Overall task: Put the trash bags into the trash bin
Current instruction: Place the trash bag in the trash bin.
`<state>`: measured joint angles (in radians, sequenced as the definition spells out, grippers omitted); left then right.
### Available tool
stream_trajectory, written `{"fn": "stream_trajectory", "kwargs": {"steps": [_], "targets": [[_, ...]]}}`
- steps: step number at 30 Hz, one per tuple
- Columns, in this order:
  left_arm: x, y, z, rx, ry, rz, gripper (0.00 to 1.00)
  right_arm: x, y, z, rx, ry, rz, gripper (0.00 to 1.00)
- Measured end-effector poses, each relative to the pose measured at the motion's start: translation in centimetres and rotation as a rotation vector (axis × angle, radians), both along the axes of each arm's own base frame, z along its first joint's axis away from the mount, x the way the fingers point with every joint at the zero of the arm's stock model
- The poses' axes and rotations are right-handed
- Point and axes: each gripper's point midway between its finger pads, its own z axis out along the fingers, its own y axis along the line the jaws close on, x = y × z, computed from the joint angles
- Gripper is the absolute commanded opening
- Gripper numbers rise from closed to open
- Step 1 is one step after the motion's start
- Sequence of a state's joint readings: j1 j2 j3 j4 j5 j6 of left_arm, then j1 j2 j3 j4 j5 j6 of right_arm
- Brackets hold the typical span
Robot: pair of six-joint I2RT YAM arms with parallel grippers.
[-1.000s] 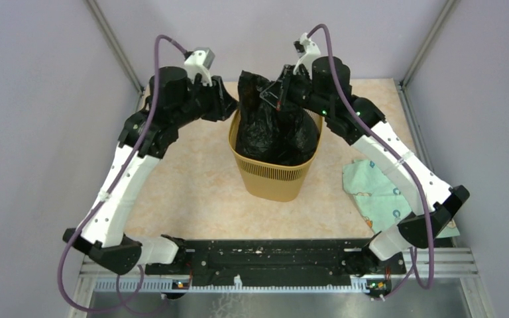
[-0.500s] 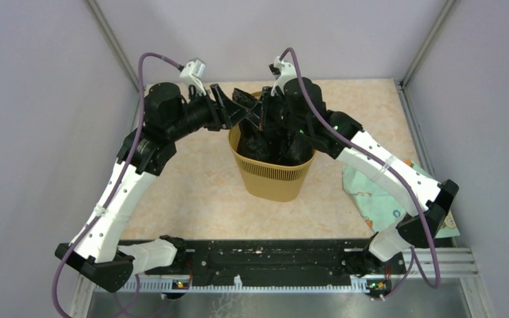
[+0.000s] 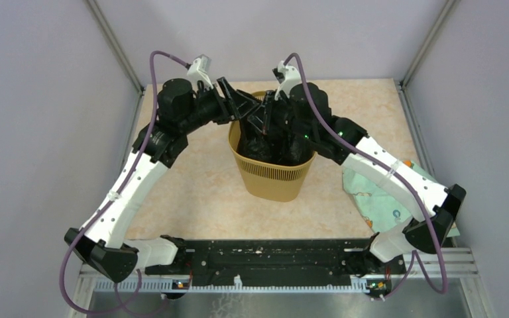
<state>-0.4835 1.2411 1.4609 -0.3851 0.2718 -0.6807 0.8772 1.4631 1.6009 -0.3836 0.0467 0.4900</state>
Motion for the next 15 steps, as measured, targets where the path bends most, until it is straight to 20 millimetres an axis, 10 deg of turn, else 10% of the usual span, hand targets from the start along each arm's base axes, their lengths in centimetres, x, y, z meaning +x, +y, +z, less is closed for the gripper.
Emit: {"fn": "stream_trajectory", "kwargs": {"steps": [15], "targets": [[1.4,-0.4,-0.7,-0.008,0.010,0.022,0.12,-1.8,-1.8,1.4,0.028,-0.043,0.022,0.44]]}}
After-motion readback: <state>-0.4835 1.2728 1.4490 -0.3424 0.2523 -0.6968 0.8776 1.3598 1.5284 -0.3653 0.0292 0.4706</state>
